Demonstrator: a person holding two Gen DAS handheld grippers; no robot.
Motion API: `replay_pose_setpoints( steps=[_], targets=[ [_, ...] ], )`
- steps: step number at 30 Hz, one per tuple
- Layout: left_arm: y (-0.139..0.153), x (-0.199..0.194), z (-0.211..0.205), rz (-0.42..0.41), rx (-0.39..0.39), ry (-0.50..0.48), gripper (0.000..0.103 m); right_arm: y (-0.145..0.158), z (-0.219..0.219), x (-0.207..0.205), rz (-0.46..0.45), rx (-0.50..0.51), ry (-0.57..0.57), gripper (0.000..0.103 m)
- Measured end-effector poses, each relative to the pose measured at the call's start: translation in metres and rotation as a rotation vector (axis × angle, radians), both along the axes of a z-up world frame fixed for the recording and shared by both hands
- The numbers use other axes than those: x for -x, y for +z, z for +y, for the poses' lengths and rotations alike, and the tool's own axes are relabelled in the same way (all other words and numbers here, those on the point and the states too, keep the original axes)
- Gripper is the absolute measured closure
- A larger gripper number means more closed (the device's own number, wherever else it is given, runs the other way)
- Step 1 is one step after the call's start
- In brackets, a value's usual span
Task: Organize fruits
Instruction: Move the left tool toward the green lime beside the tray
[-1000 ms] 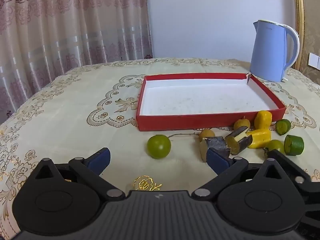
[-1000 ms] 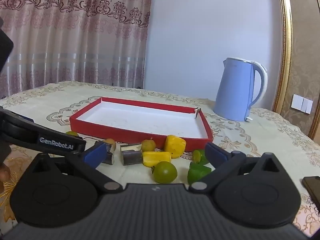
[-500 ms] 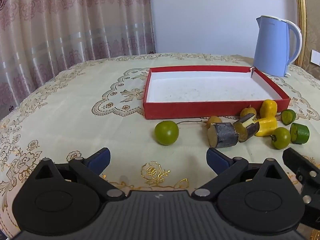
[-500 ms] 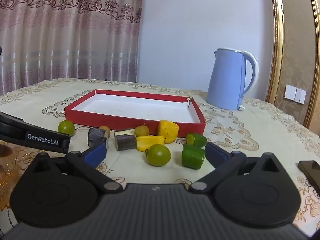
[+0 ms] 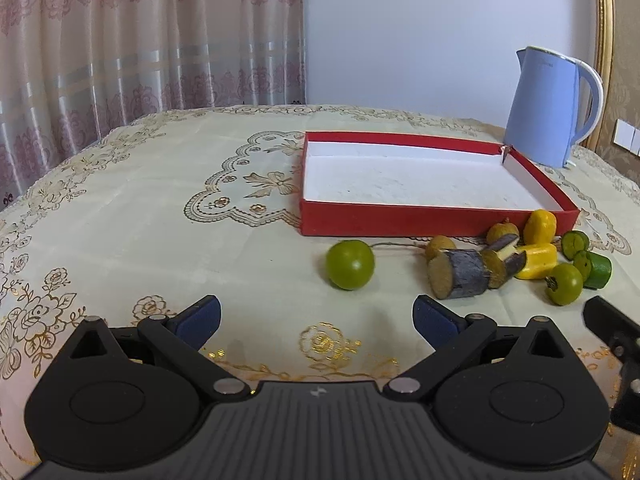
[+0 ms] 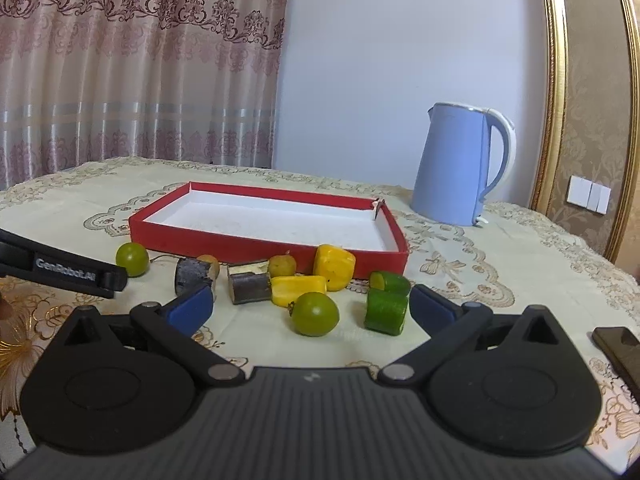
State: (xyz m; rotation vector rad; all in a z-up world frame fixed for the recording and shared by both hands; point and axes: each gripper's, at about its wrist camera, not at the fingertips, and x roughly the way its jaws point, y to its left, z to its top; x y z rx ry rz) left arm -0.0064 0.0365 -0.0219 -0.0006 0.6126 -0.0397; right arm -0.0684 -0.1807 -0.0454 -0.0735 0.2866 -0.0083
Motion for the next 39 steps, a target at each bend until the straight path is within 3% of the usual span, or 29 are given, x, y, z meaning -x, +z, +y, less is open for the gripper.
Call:
replay_pose_setpoints(
  steps=[16,39],
  targets=[
    [-0.003,-0.041,-0.017,0.025,-0.047,-0.016,0.0,-0.004,-0.003,-0.002,0.011,-0.019,0.016,0.0],
    [-0.01,-0.056,-0.029,0.046,-0.112,-0.002,0.0,-0.004,-0.005,-0.001,0.016,-0.025,0.002,0.0]
  ],
)
